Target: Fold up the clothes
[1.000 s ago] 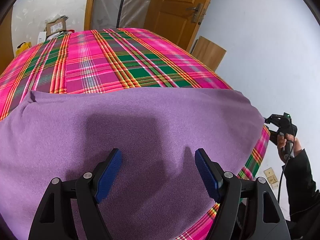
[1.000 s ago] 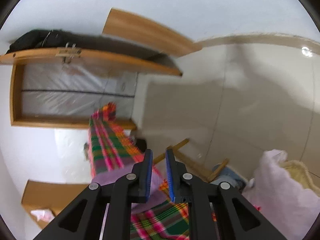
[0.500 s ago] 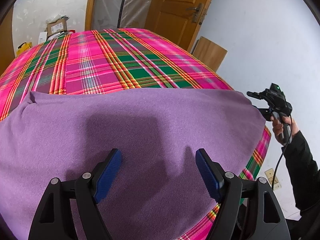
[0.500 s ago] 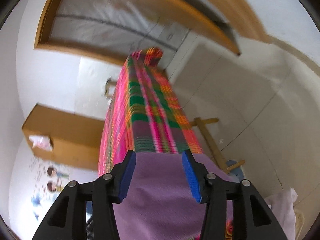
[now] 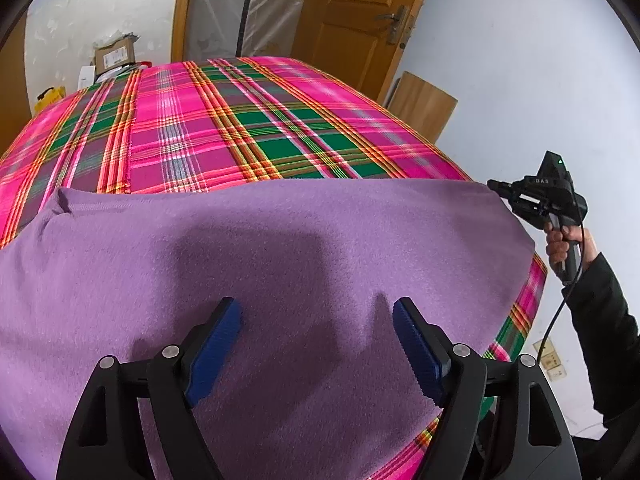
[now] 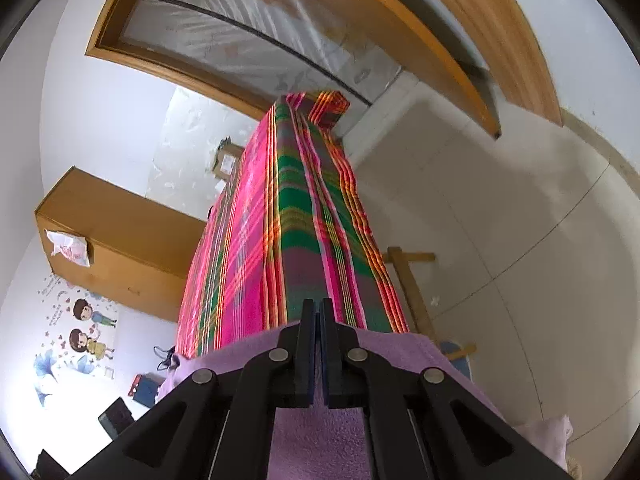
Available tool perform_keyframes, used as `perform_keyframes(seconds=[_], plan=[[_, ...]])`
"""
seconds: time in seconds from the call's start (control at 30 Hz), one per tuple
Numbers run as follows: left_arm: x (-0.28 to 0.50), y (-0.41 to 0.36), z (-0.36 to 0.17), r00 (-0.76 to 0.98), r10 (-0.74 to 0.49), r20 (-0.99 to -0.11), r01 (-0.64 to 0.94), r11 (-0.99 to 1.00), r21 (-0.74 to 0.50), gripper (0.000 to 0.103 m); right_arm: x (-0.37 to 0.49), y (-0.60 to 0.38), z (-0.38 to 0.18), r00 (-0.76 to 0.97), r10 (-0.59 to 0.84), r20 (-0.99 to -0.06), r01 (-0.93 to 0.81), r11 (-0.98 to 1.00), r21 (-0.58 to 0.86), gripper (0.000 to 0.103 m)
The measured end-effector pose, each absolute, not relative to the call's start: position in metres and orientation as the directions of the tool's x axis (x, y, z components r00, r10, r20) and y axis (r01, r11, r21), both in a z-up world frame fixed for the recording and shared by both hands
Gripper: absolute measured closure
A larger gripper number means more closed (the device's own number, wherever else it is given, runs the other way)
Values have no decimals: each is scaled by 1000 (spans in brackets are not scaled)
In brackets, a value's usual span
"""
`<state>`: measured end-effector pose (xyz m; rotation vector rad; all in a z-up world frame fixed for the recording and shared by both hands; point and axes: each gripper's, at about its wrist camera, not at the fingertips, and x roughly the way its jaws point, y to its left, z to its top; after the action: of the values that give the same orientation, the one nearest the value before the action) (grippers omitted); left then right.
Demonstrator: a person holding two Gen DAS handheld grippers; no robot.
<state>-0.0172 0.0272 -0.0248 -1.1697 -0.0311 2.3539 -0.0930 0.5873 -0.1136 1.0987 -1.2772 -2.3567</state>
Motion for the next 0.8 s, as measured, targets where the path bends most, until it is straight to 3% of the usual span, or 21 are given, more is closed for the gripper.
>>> perform_keyframes(seconds=[0.23, 0.33, 0.43, 0.57, 0.63, 0.8], plan=[[-17, 27, -24, -498, 451, -740, -424, -872, -246, 23, -81, 609, -110, -745, -415, -522, -239, -564, 791, 99], [-18, 27, -24, -499, 455, -738, -420, -871, -253, 23, -67, 597, -98, -759, -439, -481, -162, -588, 793, 92], [-17, 30, -23, -496, 461, -736, -429, -867, -254, 23, -56, 577, -103, -741, -466, -483, -129, -608, 784, 92], [-13, 31, -21, -490, 471, -733, -444, -859, -255, 23, -36, 577, -124, -731, -429, -531, -217, -592, 776, 77], [-13, 29, -20, -494, 471, -731, -443, -860, -255, 23, -23, 585, -124, -733, -336, -591, -304, -615, 727, 82], [-19, 9, -14, -544, 436, -717, -385, -889, -249, 23, -10, 558, -73, -796, -275, -539, -190, -732, 654, 82]])
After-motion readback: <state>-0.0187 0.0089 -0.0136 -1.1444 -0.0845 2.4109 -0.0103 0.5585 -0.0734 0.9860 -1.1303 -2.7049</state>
